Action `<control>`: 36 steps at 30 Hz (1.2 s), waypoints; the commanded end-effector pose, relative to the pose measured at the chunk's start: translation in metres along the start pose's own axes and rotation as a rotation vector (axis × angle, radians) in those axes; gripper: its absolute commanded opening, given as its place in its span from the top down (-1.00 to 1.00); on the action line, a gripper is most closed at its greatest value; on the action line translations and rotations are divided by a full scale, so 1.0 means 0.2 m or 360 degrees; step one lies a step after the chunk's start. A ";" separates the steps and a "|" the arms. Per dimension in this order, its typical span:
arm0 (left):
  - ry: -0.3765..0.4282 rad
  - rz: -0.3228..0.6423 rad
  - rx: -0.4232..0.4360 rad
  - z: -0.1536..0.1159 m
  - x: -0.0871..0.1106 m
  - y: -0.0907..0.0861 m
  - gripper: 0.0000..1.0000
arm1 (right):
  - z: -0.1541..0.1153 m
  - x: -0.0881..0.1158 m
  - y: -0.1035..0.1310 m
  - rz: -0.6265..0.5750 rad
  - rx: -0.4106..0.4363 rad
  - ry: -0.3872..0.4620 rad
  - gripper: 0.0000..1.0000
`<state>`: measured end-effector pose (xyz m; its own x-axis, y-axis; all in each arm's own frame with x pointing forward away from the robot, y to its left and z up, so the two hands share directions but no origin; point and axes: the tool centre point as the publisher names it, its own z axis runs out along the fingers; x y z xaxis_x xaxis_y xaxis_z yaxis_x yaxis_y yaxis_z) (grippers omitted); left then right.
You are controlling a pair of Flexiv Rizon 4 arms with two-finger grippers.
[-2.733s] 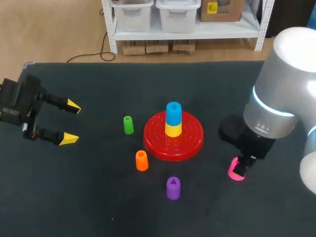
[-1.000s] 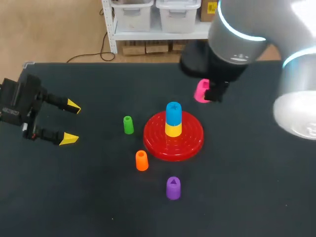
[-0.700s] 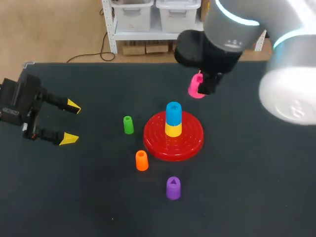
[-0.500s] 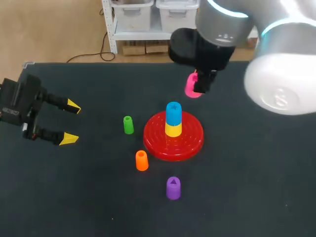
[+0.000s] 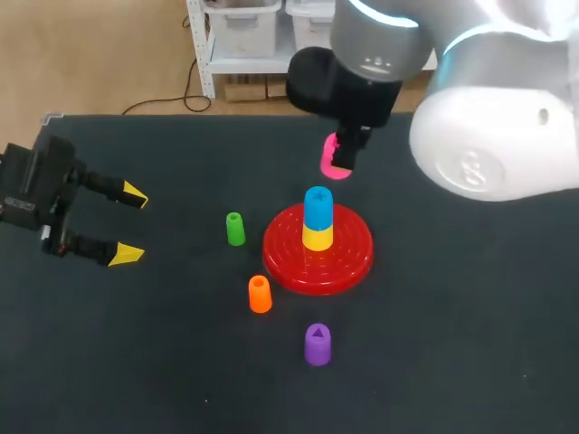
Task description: Pick up and stack the cylinders on the red base in this order: pink,purple,orange,green
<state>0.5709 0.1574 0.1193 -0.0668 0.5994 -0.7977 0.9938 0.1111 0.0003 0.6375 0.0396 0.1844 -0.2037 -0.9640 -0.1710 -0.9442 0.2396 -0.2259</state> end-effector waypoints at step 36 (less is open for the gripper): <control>-0.0006 0.0004 -0.0006 0.00 0.01 0.00 -1.00 | 0.10 -0.06 0.02 0.0057 -0.0179 0.0034 1.00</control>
<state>0.5709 0.1574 0.1194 -0.0668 0.5995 -0.7976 0.9938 0.1112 0.0003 0.6389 0.0525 0.1697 -0.2393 -0.9576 -0.1606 -0.9588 0.2591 -0.1163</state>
